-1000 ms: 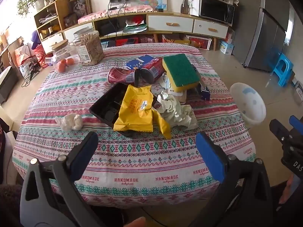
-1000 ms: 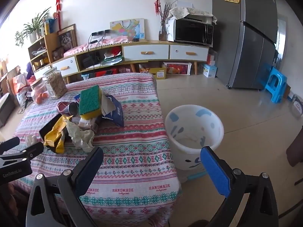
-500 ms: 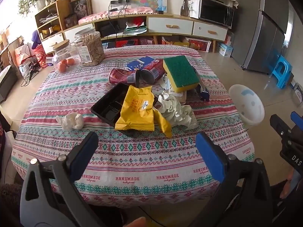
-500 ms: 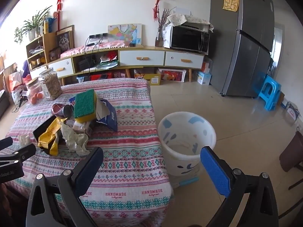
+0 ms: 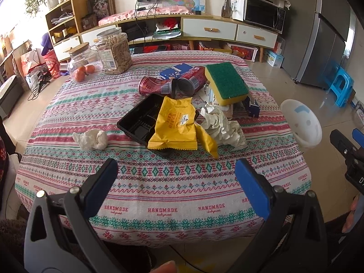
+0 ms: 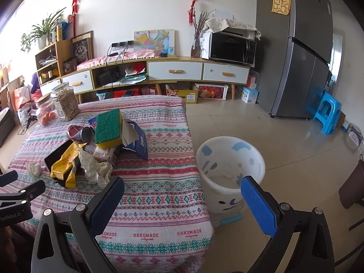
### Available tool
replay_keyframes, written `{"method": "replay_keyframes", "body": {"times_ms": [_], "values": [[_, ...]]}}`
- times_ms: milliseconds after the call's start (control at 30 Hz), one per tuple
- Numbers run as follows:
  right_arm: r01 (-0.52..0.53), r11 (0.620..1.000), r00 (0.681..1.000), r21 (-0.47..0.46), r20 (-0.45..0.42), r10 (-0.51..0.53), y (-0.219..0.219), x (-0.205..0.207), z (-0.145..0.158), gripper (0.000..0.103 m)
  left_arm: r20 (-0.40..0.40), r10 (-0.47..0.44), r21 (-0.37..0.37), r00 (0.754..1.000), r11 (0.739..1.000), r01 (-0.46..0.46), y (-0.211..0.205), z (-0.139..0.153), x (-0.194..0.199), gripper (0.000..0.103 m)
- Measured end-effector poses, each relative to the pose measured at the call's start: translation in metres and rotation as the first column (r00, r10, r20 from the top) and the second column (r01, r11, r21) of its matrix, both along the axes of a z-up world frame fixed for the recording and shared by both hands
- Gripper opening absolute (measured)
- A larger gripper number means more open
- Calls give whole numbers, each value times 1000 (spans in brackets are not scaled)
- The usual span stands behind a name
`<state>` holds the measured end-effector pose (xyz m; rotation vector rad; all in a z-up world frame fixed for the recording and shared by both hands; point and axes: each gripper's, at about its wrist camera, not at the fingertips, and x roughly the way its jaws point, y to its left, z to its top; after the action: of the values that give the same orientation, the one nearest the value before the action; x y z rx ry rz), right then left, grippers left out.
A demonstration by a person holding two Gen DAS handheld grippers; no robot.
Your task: Collect trash
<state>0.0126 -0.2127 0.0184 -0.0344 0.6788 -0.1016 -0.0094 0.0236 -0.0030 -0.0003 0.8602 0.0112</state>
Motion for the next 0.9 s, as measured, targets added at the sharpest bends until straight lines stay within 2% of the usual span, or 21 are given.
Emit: {"method": "replay_keyframes", "body": {"times_ms": [900], "values": [[-2, 1000, 1000, -2, -3, 2, 2, -1, -1, 103, 2, 4, -10, 1000, 1000, -4, 1, -2, -4, 102]]}}
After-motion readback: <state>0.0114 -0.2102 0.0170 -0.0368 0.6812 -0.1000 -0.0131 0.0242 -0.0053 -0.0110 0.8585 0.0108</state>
